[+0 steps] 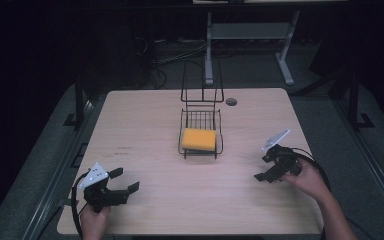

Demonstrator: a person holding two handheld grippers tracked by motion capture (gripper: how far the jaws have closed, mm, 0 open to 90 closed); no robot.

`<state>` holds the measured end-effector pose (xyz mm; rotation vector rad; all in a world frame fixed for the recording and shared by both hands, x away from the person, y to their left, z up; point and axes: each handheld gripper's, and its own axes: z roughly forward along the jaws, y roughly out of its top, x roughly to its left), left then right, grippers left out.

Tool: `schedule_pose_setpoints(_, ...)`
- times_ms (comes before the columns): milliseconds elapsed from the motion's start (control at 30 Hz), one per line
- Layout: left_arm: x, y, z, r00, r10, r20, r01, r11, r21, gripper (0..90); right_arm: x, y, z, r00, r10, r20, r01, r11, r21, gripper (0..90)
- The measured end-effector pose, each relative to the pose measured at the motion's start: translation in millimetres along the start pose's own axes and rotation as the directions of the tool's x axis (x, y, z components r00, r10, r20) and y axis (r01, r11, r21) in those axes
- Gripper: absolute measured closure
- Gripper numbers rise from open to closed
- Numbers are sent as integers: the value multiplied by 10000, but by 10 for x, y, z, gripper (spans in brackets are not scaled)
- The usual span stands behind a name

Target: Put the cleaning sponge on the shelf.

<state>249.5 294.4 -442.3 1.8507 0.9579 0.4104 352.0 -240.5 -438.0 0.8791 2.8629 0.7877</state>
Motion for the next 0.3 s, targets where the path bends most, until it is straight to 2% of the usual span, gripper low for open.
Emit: schedule_pose_setpoints(300,-5,5,8,10000,72,-2,-72,10000,3,141,104,-69,-56,9996,-237,141,238,9997,-36,159)
